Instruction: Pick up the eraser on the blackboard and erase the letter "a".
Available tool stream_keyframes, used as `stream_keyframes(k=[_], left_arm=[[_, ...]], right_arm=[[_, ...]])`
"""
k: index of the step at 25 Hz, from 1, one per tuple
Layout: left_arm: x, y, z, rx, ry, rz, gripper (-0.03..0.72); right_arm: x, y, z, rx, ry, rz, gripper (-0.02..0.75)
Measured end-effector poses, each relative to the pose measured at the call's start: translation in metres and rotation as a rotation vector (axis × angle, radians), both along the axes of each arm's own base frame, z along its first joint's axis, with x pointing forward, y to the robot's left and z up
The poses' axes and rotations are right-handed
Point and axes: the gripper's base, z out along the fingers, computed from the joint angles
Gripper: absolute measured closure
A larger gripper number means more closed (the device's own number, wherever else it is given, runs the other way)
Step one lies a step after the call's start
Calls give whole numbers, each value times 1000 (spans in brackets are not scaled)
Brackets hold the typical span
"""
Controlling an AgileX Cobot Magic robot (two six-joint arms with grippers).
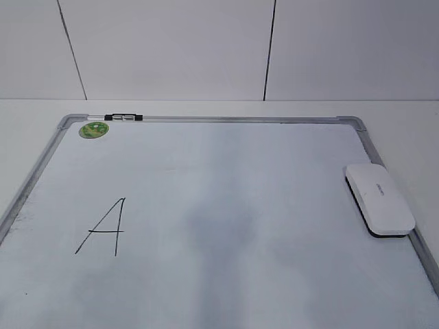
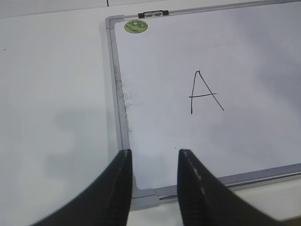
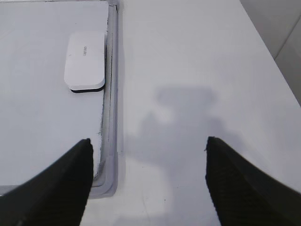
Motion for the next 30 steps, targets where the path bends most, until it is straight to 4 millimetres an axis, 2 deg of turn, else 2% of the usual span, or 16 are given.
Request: stream_keyframes(k=[30], left_arm=[[0, 0, 0, 0, 0, 0, 445]], right_arm=[[0, 1, 0, -2, 1, 8, 146]])
